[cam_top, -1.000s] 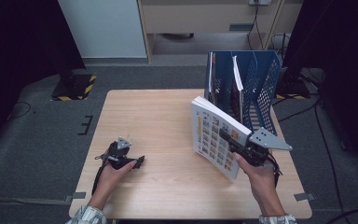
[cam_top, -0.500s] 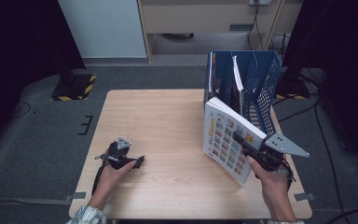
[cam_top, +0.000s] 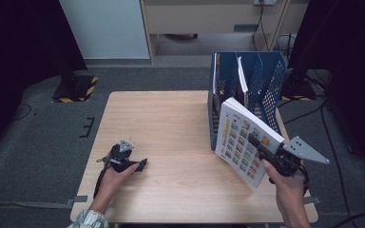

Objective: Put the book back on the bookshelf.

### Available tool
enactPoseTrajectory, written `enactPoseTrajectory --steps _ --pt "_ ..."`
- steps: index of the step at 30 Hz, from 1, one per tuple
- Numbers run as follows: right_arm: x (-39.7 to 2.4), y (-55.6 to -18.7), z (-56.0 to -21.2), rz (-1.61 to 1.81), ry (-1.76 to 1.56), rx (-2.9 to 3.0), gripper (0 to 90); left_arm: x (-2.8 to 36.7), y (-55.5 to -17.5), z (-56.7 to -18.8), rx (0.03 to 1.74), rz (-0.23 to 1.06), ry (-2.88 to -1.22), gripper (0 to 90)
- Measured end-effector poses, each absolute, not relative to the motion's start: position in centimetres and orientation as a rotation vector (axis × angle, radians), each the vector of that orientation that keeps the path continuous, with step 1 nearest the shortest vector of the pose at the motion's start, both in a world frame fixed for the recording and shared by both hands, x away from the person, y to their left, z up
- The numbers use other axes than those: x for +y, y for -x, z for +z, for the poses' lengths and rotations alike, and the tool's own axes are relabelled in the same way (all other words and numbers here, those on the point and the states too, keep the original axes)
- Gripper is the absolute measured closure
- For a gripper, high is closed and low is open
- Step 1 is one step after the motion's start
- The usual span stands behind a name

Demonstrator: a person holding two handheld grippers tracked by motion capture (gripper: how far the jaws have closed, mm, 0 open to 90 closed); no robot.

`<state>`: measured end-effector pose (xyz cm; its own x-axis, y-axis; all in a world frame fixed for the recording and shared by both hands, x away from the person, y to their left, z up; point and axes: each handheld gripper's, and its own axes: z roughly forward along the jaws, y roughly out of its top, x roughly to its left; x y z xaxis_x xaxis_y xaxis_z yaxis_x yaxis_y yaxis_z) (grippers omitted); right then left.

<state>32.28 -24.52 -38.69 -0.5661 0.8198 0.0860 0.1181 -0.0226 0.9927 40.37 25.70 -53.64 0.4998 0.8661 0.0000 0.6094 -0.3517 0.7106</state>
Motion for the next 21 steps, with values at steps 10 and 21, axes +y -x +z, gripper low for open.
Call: enactPoseTrajectory --steps 10,21 --pt "-26.2 -32.2 -38.3 1.625 -1.017 1.685 73.6 25.7 -40.4 -53.6 1.207 0.503 -2.087 5.8" --pt "-27.1 -31.9 -37.9 1.618 -1.019 1.68 73.6 25.8 -40.4 -53.6 1.207 0.503 -2.084 6.0"
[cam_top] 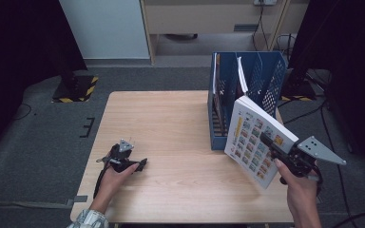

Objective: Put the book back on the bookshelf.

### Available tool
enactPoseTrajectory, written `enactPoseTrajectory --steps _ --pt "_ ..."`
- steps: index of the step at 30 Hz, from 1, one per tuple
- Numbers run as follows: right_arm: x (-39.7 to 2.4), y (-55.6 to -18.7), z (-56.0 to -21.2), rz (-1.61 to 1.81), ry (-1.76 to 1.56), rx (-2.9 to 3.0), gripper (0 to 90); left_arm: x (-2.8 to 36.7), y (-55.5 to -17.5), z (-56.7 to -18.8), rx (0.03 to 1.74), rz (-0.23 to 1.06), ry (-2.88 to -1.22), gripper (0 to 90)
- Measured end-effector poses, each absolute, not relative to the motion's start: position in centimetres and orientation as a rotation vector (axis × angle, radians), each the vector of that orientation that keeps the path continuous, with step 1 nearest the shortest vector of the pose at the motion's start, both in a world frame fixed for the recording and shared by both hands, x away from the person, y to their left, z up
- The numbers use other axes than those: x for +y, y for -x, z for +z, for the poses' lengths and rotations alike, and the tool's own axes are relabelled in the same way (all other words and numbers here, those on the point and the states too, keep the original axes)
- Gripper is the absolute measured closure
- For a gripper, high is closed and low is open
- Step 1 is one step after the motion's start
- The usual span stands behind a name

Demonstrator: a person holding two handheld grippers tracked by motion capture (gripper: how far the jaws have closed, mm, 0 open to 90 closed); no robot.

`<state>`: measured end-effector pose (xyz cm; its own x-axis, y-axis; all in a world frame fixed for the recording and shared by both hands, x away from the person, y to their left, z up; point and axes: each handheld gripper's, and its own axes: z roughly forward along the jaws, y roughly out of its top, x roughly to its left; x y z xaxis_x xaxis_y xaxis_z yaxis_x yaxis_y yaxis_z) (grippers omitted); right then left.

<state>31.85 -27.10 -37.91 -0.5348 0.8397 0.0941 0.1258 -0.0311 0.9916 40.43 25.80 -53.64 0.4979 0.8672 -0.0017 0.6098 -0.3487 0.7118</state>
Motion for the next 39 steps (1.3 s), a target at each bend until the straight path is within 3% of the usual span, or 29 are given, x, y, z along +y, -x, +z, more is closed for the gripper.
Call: enactPoseTrajectory --steps 11,23,39 --pt "-27.3 -31.2 -34.0 1.629 -1.005 1.65 73.6 25.8 -40.4 -53.7 1.212 0.509 -2.084 5.6" --pt "-27.1 -32.9 -30.5 1.597 -0.999 1.619 73.7 25.7 -40.4 -53.7 1.213 0.51 -2.083 5.6" --pt "-28.1 -34.1 -28.8 1.491 -1.012 1.589 73.6 25.7 -40.4 -53.7 1.215 0.511 -2.083 5.6"
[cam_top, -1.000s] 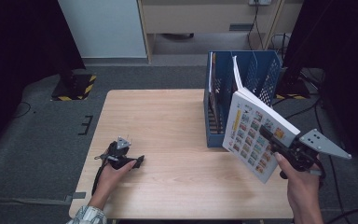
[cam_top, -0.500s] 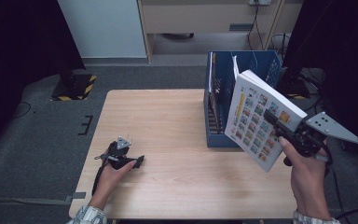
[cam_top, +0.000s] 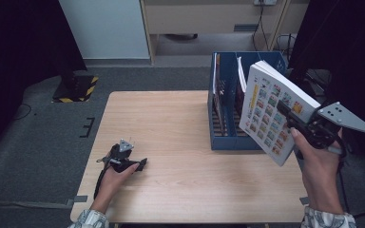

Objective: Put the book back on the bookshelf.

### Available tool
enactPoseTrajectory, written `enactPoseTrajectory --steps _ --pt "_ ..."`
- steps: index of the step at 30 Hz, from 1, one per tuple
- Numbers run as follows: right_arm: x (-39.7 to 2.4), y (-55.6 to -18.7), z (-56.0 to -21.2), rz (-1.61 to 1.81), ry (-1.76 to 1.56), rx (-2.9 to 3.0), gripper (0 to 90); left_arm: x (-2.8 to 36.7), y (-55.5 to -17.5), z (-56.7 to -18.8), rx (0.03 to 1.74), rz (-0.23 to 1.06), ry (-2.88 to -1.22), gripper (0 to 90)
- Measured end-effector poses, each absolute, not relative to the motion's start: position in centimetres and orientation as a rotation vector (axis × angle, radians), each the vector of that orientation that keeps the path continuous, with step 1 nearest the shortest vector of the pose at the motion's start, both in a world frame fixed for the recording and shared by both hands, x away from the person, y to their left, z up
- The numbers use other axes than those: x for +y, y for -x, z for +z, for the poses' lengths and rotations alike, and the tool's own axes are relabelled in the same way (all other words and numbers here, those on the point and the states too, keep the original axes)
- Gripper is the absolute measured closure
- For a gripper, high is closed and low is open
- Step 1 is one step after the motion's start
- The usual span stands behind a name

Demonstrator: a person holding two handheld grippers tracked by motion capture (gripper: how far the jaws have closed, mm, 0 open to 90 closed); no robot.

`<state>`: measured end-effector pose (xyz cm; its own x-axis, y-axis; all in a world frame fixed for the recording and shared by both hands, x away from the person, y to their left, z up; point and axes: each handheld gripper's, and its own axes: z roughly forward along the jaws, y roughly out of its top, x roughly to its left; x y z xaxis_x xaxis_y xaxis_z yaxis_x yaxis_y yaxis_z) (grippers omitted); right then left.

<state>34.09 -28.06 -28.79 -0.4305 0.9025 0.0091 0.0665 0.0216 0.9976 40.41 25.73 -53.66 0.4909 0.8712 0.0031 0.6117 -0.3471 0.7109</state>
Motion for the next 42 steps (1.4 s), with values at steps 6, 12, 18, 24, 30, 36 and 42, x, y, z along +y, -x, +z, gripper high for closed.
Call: enactPoseTrajectory --steps 6,12,18,24,30,36,42 --pt "-28.7 -34.1 -28.9 1.481 -1.037 1.574 73.6 25.7 -40.4 -53.7 1.215 0.511 -2.083 5.6" --pt "-29.2 -34.5 -29.1 1.463 -1.059 1.557 73.6 25.7 -40.4 -53.7 1.215 0.512 -2.083 5.6" --pt "-29.6 -35.1 -29.4 1.427 -1.095 1.524 73.6 25.7 -40.4 -53.7 1.216 0.511 -2.083 5.6" --pt "-30.1 -35.9 -29.7 1.389 -1.136 1.485 73.6 25.7 -40.4 -53.7 1.216 0.511 -2.083 5.6" --pt "-30.5 -37.3 -29.5 1.345 -1.155 1.453 73.6 25.7 -40.4 -53.7 1.217 0.512 -2.082 5.7" --pt "-30.5 -38.7 -29.1 1.318 -1.17 1.421 73.6 25.7 -40.4 -53.7 1.217 0.512 -2.082 5.7" --pt "-30.4 -40.9 -28.6 1.305 -1.212 1.378 73.6 25.7 -40.4 -53.7 1.218 0.514 -2.081 5.6"
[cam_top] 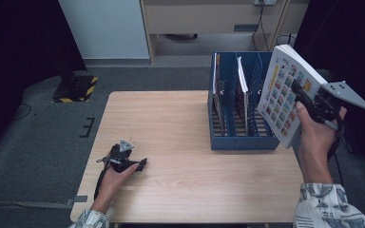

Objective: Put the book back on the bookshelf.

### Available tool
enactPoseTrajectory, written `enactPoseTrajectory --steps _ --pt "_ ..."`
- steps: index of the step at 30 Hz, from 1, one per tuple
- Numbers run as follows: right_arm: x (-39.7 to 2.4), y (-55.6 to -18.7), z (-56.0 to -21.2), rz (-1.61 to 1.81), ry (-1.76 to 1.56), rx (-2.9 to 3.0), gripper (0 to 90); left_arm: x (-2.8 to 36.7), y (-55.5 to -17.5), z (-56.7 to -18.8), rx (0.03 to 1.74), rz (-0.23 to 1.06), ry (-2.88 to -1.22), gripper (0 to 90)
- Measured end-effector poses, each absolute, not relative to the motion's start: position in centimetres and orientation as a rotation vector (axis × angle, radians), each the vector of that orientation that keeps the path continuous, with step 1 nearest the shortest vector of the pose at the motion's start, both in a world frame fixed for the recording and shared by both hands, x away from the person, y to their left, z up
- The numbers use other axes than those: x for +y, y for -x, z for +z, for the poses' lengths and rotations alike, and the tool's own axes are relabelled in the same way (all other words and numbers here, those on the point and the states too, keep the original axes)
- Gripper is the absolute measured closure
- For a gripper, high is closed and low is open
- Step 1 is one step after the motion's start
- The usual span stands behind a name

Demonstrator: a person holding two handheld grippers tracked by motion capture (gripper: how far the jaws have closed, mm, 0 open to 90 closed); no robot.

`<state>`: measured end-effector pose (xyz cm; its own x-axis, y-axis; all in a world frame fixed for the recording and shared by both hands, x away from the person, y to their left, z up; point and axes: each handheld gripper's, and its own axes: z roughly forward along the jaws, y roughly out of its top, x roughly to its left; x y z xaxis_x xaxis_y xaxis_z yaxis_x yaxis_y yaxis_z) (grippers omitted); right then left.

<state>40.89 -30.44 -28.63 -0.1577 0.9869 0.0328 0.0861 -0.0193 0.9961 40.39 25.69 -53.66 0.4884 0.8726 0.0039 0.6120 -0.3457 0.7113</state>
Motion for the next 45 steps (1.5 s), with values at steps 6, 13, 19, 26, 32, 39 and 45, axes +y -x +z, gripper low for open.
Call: enactPoseTrajectory --steps 6,13,19,26,32,39,45 --pt "-30.1 -42.8 -28.2 1.278 -1.241 1.348 73.6 25.7 -40.4 -53.7 1.219 0.514 -2.081 5.6" --pt "-29.9 -44.9 -28.1 1.256 -1.273 1.332 73.6 25.7 -40.4 -53.7 1.219 0.514 -2.081 5.5" --pt "-29.9 -46.6 -28.4 1.226 -1.29 1.329 73.6 25.7 -40.4 -53.7 1.219 0.514 -2.081 5.5" --pt "-29.8 -48.2 -29.0 1.229 -1.297 1.309 73.6 25.7 -40.4 -53.7 1.22 0.514 -2.081 5.5" --pt "-29.5 -48.9 -29.2 1.211 -1.289 1.316 73.6 25.7 -40.4 -53.7 1.22 0.515 -2.08 5.5" --pt "-29.4 -49.5 -29.6 1.224 -1.309 1.301 73.6 25.7 -40.4 -53.7 1.221 0.515 -2.08 5.4" --pt "-29.0 -49.9 -29.9 1.228 -1.311 1.299 73.6 25.7 -40.4 -53.7 1.221 0.515 -2.08 5.4"
